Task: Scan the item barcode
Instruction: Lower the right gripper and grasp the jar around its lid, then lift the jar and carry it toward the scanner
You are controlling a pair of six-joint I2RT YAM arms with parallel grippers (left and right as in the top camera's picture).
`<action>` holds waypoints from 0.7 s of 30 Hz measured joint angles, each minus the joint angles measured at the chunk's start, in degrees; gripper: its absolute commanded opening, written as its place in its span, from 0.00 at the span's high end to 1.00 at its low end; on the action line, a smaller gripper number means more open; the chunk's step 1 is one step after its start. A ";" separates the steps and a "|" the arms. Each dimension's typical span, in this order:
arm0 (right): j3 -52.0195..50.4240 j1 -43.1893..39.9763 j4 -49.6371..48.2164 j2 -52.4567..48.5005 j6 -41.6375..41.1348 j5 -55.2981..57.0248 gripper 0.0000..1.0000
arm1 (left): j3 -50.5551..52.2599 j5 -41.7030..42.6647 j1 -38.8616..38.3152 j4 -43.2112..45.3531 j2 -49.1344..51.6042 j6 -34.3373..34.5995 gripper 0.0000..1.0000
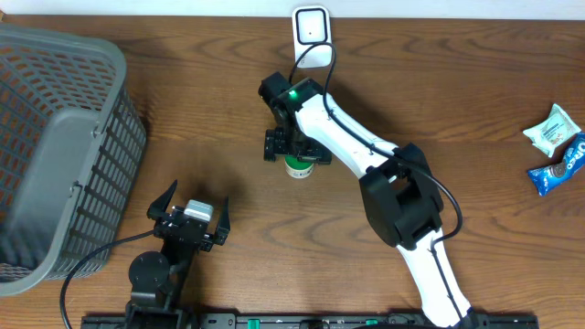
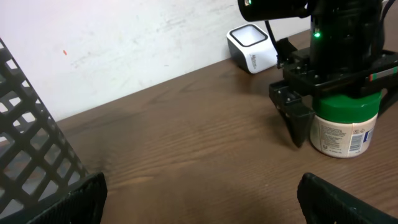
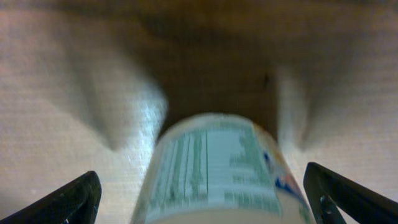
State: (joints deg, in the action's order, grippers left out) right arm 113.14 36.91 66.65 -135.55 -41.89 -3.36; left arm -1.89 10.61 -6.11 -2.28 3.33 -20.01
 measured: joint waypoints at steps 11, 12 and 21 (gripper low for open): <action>-1.16 -1.27 -0.52 0.20 -1.14 -0.09 0.46 | 0.00 -0.02 0.00 0.00 -0.02 0.00 0.02; -1.20 -1.27 -0.11 0.20 -1.11 -0.13 0.47 | 0.00 -0.02 0.00 0.00 -0.02 0.00 0.02; 1.95 -3.02 10.47 -0.09 4.87 -8.81 0.50 | 0.00 -0.02 0.00 0.00 0.00 0.00 0.02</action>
State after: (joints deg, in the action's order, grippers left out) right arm 115.09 33.89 77.12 -135.63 -37.01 -12.16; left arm -1.89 10.59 -6.11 -2.28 3.33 -20.01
